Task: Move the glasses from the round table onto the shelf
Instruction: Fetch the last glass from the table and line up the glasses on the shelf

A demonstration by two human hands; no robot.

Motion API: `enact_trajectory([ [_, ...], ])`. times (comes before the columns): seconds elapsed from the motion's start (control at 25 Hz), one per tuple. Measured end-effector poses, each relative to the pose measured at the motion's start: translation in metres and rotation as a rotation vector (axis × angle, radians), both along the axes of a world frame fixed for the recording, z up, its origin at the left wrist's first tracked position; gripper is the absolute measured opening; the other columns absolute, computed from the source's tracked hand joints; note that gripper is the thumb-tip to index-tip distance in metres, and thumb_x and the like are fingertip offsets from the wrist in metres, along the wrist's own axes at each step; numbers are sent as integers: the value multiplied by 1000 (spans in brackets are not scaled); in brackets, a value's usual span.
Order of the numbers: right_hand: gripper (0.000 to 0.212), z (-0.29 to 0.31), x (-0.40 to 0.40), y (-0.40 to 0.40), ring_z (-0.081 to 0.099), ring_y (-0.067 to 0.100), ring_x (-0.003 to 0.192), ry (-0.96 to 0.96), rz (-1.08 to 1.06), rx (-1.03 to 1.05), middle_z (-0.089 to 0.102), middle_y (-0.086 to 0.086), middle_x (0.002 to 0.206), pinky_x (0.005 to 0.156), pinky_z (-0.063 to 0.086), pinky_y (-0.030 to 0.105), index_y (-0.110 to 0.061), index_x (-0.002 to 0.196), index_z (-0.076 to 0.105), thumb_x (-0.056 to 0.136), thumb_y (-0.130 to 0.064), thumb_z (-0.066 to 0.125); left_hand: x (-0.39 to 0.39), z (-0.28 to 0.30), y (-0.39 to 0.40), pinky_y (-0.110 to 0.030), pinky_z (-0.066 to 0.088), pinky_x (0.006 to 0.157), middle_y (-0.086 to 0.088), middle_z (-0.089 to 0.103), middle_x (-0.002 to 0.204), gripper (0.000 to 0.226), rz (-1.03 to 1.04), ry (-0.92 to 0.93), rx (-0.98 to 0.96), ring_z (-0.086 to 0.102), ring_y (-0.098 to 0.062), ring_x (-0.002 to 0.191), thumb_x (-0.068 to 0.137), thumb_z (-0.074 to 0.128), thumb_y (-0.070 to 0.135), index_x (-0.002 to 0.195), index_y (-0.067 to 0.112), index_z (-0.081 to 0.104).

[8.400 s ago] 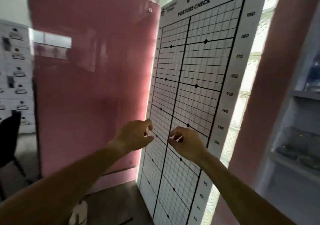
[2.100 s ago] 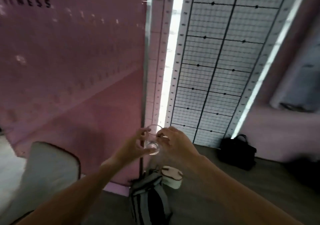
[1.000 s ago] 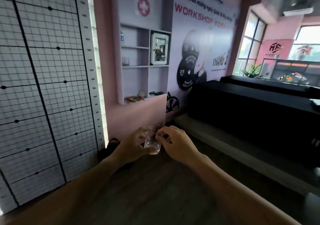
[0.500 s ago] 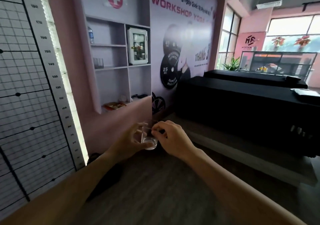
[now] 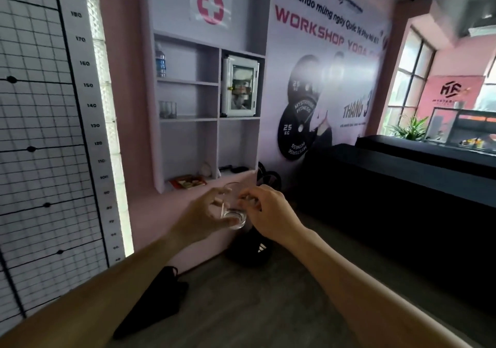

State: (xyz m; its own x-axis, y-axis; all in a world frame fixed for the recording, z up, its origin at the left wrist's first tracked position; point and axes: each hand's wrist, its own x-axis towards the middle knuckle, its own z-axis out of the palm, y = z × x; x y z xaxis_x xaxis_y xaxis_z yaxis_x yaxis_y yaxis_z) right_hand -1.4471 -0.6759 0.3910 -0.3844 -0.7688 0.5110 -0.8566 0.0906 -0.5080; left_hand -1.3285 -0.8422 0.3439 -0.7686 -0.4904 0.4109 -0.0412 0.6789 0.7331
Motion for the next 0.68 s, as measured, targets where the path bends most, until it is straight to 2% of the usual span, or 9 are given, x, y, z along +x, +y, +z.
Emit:
enact_trajectory([
  [0.08,19,2,-24,-19,63,19,93,0,31,7,66,0,106,87,53,39,-24,108,71,92,-27,62,-21,5,-18,-10,48,66,25,65,108,66,19,10,17,65,12,82,57,86,59,111,64,48],
  [0.16,18,3,-46,-38,64,18,89,2,53,8,66,0,105,86,53,40,-23,107,72,92,-27,62,-41,5,-36,-14,49,69,23,65,110,68,35,12,15,66,8,82,56,86,61,111,67,47],
  [0.28,15,-1,-77,-71,65,16,82,-11,73,12,65,-1,103,84,55,40,-24,104,72,93,-27,61,-67,-2,-64,-25,55,65,13,67,108,76,53,11,50,70,-7,74,52,86,65,118,58,51],
  [0.36,14,-4,-100,-97,65,14,82,-18,83,35,66,-2,103,83,56,40,-25,103,71,94,-29,61,-88,-2,-87,-20,52,62,12,68,107,80,65,5,46,68,-3,69,52,86,66,123,51,52],
  [0.48,14,-4,-133,-140,66,16,82,-3,85,37,68,-1,101,81,56,40,-25,101,71,94,-31,62,-121,1,-127,-17,52,63,14,68,108,76,67,-8,20,67,2,76,54,86,64,121,52,51],
  [0.56,13,-1,-153,-168,66,15,79,9,83,18,68,-1,100,79,56,38,-24,99,71,93,-31,62,-143,3,-155,-27,59,70,13,68,110,76,63,8,17,68,-1,85,53,85,65,120,51,52],
  [0.68,13,8,-187,-222,66,13,76,32,82,16,68,-2,100,77,54,33,-21,99,72,94,-29,63,-179,7,-209,-39,60,82,11,69,110,76,78,21,51,70,-10,92,51,86,67,118,52,54],
])
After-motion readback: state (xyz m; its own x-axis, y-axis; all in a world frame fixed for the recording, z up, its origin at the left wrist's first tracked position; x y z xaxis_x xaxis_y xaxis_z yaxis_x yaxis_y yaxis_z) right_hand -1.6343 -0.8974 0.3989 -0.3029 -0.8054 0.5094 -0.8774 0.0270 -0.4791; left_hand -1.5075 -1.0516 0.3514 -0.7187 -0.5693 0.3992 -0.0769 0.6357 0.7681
